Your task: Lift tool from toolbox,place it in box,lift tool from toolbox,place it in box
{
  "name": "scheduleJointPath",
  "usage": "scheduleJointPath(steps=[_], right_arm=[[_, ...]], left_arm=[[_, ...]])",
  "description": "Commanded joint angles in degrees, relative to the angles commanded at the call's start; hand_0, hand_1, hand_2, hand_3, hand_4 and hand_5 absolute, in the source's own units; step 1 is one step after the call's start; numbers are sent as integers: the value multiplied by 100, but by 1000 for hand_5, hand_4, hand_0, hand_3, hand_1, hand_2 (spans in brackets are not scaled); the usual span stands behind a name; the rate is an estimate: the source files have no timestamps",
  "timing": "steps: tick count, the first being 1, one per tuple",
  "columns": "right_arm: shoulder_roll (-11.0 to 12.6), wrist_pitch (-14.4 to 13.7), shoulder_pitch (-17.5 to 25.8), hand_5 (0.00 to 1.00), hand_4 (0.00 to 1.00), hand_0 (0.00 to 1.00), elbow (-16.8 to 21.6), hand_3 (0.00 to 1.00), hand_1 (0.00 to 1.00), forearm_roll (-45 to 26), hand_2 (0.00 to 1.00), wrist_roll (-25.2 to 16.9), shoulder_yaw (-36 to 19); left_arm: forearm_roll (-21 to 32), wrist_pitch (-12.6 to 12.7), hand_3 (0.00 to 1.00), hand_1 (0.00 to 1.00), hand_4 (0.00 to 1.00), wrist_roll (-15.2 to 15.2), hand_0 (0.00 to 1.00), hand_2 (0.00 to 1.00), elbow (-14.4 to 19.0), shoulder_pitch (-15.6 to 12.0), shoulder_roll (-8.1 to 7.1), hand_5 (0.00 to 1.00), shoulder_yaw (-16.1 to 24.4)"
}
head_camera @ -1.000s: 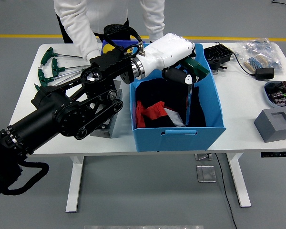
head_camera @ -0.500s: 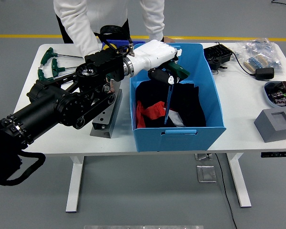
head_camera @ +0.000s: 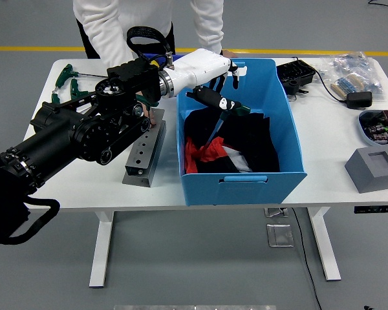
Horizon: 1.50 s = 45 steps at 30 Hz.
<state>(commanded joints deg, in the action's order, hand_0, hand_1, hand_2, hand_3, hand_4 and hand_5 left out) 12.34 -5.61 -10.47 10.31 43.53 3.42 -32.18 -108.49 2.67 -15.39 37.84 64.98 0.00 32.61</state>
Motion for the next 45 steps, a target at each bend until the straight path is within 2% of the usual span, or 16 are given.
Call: scheduleJointPath(steps=[2,3,14,22,24,29,35,37,39,42,44,45], right_arm=[[8,-1,-21,675,861,670,0,582,659,12,712,1,11],[10,-2,-27,675,862,669,0,583,657,20,711,2,9],[20,-23,-27,675,862,665,0,583,657,-7,709,-6,32],[-2,-30,45,673,862,666,0,580,655,75,711,8,-122],[-12,-31,72,673,862,666,0,580,655,94,711,14,-177],[-51,-28,129,673,861,666,0,579,656,208,710,49,-333],[-89,-9,193,672,860,665,0,579,656,341,709,90,-490],[-99,-7,211,672,860,665,0,579,656,376,709,99,-537],[-114,-12,231,673,859,663,0,580,656,423,709,113,-606],[-134,-13,266,673,859,663,0,580,656,498,709,138,-706],[-145,-13,285,673,859,663,0,580,656,537,709,152,-754],[-151,-12,293,673,858,663,0,578,656,560,707,161,-779]], left_arm=[[63,40,629,444,803,-76,383,518,30,37,0,619,0],[82,55,647,510,818,-104,403,572,44,51,0,629,-1],[13,121,654,531,821,-128,411,600,96,80,0,630,161],[-1313,91,654,520,825,46,399,585,237,-51,0,634,503],[-1608,49,654,520,825,88,399,585,386,-138,0,634,683],[-1929,-44,651,507,823,182,381,570,875,-413,-17,634,1103],[-2109,-104,649,484,826,396,357,563,1772,-950,-402,639,1606],[-2133,-80,649,484,826,435,357,563,2029,-1110,-549,639,1660],[-2151,-47,657,507,831,444,363,574,2259,-1250,-758,632,1621],[-2151,-2,657,507,831,425,363,574,2411,-1398,-1078,632,1479],[-2151,35,657,507,831,384,363,574,2400,-1466,-1258,632,1406],[-2151,47,651,579,894,352,416,640,2361,-1497,-1330,577,1388]])
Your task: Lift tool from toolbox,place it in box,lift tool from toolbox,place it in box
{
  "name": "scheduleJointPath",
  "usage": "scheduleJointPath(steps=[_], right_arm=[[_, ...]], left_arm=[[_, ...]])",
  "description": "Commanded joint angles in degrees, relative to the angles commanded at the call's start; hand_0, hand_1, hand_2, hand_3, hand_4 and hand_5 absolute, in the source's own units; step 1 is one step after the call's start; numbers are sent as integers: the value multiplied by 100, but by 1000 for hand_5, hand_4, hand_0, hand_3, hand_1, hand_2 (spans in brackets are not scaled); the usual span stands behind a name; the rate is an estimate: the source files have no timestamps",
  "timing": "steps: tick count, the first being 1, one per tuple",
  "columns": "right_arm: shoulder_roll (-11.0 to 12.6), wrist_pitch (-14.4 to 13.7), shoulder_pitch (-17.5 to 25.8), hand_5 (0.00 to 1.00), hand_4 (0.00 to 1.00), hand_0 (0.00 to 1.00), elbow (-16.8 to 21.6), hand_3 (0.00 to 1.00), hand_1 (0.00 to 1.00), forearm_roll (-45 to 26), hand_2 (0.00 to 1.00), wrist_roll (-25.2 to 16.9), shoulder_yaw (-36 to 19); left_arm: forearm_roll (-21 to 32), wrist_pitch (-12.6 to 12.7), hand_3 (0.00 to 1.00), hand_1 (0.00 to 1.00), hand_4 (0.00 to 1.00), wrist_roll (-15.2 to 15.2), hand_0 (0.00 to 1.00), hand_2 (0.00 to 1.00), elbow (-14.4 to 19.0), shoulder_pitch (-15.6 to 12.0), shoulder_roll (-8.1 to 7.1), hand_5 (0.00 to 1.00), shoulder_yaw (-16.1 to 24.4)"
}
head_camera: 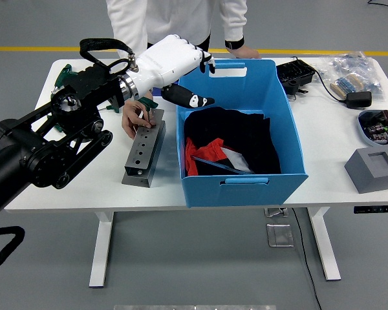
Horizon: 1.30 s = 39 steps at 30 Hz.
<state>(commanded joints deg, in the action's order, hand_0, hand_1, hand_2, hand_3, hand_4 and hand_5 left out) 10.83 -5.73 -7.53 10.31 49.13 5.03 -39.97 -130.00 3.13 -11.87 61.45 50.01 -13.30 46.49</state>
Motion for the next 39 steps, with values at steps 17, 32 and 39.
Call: scheduleJointPath(steps=[17,32,39], right_arm=[[-36,48,23,670,856,662,0,577,655,66,709,65,23],[10,39,-90,671,854,664,0,574,654,-156,708,16,239],[32,37,-159,672,854,663,0,574,654,-233,708,-7,367]], left_arm=[[0,-324,669,620,976,-249,508,672,-1387,296,127,545,-238],[0,-521,671,611,985,-190,623,646,-2494,927,569,613,-729],[0,-775,650,590,981,-158,631,597,-2894,1137,681,648,-880]])
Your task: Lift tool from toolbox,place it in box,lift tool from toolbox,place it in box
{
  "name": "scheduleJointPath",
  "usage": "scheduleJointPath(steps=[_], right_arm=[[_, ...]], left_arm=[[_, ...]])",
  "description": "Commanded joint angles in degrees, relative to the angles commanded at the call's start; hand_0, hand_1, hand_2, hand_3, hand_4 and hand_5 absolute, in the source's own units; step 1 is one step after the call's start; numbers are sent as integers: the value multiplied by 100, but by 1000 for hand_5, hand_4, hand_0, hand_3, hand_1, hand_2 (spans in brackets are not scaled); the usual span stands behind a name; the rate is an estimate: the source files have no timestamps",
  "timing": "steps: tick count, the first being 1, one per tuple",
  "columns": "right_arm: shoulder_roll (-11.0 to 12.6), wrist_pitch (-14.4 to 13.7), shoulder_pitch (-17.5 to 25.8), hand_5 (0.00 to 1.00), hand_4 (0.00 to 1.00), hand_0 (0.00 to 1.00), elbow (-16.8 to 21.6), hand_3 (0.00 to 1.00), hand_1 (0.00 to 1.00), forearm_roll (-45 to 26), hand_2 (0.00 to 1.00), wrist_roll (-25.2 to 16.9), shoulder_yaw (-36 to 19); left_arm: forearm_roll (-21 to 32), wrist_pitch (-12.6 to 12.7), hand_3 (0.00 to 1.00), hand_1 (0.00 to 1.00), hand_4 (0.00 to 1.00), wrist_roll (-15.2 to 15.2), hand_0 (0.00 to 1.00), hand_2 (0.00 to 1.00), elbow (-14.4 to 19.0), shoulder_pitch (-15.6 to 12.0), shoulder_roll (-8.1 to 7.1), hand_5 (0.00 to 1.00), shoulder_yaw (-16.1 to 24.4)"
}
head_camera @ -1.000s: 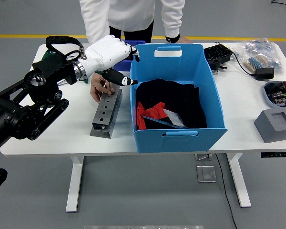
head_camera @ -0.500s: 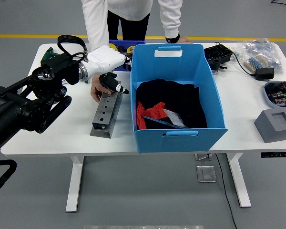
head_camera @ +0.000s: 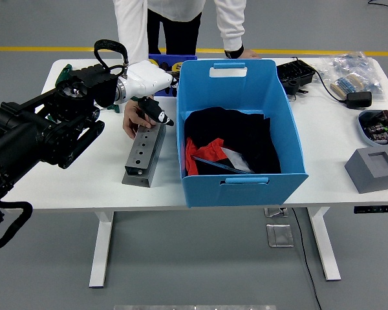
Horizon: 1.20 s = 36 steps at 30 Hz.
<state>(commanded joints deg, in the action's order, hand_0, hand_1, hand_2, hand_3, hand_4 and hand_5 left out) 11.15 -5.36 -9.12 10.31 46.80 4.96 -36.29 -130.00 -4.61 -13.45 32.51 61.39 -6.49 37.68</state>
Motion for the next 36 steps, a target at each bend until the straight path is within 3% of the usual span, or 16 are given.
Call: scheduleJointPath(steps=[5,17,36], right_arm=[[22,-6,-36,671,853,663,0,574,654,-101,708,-29,109],[52,2,-109,672,854,663,0,575,653,-135,707,-43,225],[49,8,-146,674,855,664,0,577,653,-61,707,-31,207]], left_arm=[[0,-202,613,564,980,70,647,558,-242,136,33,671,-160],[0,-295,593,550,965,118,661,546,-671,217,158,696,-303],[0,-694,597,490,963,239,673,505,-772,235,169,741,-495]])
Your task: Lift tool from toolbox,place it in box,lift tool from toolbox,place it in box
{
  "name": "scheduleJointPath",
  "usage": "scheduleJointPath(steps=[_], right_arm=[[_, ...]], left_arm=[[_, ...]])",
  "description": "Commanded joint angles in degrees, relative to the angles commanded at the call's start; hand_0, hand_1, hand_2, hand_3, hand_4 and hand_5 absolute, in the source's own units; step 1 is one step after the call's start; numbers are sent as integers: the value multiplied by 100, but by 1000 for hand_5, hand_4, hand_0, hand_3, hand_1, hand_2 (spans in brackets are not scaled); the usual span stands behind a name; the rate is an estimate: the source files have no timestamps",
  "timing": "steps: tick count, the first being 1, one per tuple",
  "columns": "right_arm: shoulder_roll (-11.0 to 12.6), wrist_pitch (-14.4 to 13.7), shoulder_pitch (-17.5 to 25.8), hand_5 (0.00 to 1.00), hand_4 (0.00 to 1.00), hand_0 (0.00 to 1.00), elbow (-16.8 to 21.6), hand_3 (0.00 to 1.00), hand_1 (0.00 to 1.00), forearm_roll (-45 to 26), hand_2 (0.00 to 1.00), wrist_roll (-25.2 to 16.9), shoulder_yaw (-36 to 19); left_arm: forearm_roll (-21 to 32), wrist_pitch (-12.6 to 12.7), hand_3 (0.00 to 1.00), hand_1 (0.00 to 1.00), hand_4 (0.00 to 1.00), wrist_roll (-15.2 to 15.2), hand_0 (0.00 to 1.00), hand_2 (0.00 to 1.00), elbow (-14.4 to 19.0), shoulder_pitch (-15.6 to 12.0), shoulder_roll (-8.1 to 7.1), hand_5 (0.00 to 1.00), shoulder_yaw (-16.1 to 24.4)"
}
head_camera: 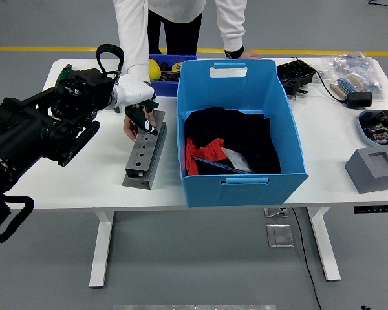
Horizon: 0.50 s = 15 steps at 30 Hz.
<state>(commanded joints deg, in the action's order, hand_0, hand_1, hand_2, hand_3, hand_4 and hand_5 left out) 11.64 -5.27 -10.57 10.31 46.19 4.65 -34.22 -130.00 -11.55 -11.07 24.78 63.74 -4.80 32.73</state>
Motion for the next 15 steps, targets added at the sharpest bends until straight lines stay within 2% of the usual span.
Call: scheduleJointPath(steps=[2,3,15], right_arm=[[1,2,-2,674,855,664,0,577,653,6,707,0,0],[1,3,-3,675,856,664,0,576,653,9,707,0,0],[-1,0,-2,674,856,663,0,576,653,10,707,2,5]], left_arm=[[0,-36,597,490,963,9,673,505,-2,7,6,741,1],[0,-65,573,466,959,19,676,473,-3,13,10,757,-6],[0,-288,556,454,951,51,675,455,-99,39,42,766,-29]])
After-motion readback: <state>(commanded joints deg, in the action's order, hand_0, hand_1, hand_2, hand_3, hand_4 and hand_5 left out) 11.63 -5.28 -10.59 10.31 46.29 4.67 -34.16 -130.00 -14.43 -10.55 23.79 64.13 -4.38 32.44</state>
